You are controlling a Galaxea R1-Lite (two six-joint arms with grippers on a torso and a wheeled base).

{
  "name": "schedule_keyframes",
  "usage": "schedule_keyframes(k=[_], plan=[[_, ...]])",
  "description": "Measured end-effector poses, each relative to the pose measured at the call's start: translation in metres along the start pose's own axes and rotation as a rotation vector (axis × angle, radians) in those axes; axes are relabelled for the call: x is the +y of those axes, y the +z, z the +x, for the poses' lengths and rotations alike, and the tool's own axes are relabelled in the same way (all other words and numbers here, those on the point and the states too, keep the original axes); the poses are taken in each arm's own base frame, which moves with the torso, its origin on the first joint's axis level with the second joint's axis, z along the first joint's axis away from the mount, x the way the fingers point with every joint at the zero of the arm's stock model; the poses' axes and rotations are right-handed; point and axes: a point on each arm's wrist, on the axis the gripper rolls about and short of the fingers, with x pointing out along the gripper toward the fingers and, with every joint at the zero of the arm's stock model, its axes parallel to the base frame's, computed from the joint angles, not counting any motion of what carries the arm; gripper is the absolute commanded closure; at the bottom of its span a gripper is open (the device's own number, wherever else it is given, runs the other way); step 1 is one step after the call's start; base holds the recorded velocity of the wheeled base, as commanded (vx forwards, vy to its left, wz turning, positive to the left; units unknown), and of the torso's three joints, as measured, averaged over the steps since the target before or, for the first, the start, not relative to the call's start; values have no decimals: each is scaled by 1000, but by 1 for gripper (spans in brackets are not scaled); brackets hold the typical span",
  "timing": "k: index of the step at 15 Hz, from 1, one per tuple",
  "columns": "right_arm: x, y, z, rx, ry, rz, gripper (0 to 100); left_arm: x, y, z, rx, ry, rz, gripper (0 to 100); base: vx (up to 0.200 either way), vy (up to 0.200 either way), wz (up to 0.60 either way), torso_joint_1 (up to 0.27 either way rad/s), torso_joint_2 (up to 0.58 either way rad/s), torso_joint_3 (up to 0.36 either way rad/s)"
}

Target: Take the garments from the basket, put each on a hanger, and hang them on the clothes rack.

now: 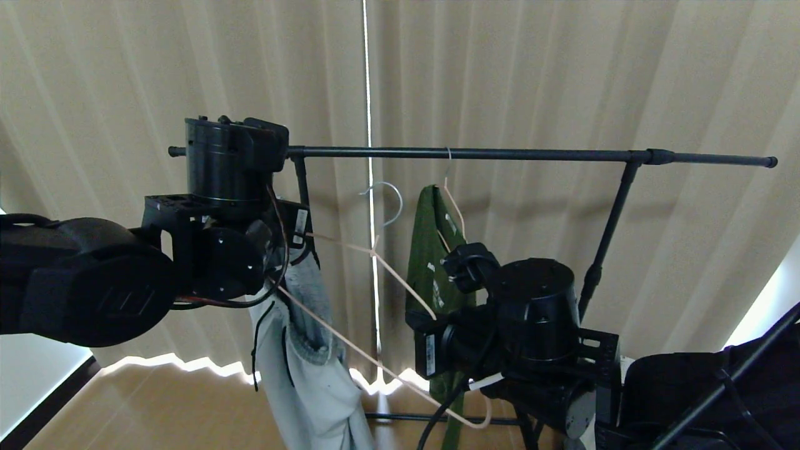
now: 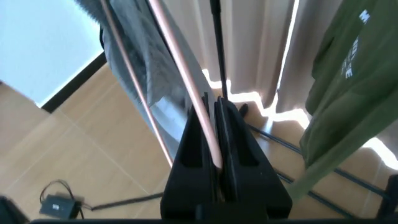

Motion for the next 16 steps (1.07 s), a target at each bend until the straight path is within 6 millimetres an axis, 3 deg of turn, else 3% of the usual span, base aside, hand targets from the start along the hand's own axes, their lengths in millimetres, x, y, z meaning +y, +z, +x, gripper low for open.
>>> schedule_keyframes(k=[6, 10, 13, 16], plan=[[6, 8, 20, -35, -4, 25, 100, -6, 5, -21, -35, -57, -33, 100, 0, 0, 0, 0, 0, 0], [3, 3, 19, -30, -46, 20, 100, 1, 12, -20, -49, -40, -65, 100, 0, 0, 0, 0, 0, 0], [-10, 5, 12, -35, -121, 23, 100, 14, 13, -18, -33, -10, -54, 100, 0, 0, 0, 0, 0, 0], [-33, 21, 7, -69, -203, 45, 100, 24, 9, -26, 18, -6, -3, 100, 0, 0, 0, 0, 0, 0]])
